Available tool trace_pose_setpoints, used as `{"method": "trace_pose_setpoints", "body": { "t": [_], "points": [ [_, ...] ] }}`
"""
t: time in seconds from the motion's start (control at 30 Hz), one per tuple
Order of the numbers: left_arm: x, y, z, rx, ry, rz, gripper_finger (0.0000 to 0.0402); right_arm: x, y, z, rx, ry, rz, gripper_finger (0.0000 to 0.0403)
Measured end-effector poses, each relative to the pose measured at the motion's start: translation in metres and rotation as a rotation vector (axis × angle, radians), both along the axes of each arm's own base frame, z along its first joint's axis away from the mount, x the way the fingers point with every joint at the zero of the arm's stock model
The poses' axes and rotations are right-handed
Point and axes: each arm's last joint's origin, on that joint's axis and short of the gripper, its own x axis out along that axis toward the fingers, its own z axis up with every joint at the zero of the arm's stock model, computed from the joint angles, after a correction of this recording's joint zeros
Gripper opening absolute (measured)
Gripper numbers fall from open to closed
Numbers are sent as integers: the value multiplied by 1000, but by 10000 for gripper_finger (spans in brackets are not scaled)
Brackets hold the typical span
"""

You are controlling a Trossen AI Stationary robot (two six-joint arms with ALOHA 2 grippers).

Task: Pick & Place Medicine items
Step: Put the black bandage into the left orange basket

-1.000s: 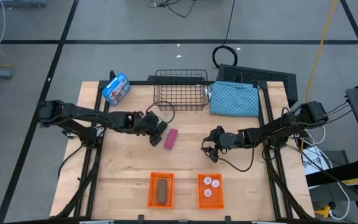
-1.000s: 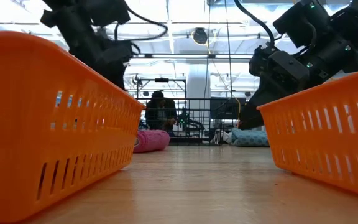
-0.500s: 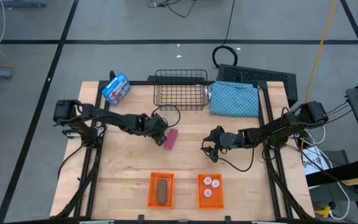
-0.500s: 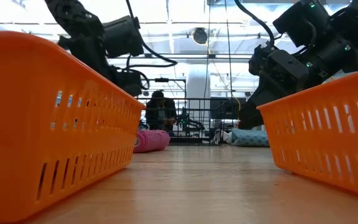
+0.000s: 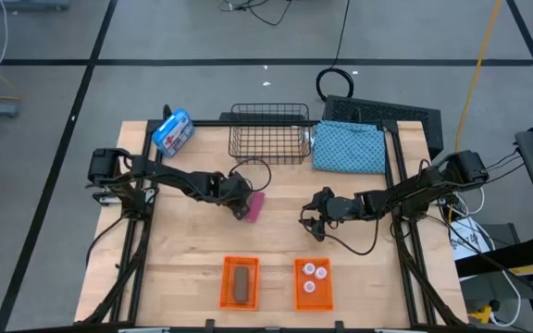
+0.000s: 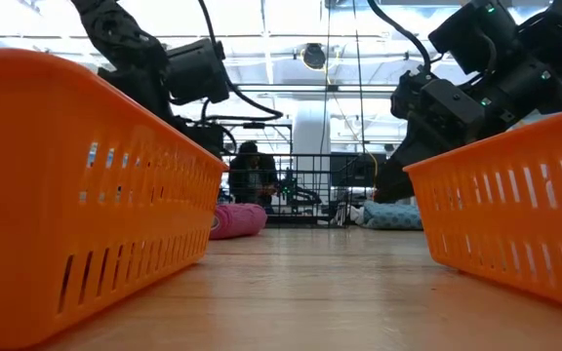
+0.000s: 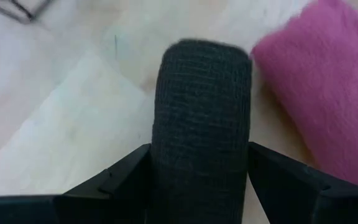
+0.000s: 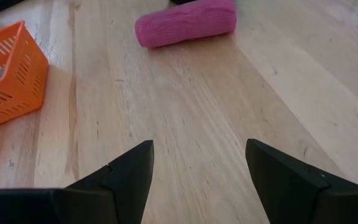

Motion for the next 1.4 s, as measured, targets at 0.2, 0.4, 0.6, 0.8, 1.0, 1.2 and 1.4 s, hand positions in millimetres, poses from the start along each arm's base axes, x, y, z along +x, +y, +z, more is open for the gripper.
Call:
{"method": "trace_pose_setpoints", "body": {
  "t": [0.2, 0.4, 0.6, 0.8, 1.0, 1.2, 1.4],
  "points": [
    [0, -1, -2, -32, 14, -16, 262, 0, 0, 0, -1, -4, 0, 244],
    [0, -2, -2, -32, 5, -18, 262, 0, 0, 0, -2, -6, -1, 244],
    [3, -1, -1, 6, -3, -77, 262, 0, 0, 0, -3, -6, -2, 244],
    [6, -1, 1, 18, -32, -98, 262, 0, 0, 0, -3, -6, -2, 244],
    [6, -1, 0, 18, -32, -98, 262, 0, 0, 0, -3, -5, -2, 244],
    [3, -2, -1, -2, -2, -102, 262, 0, 0, 0, -4, -5, -2, 244],
    [1, -2, -2, -16, 14, -98, 262, 0, 0, 0, -4, -5, -1, 244]
  ]
}}
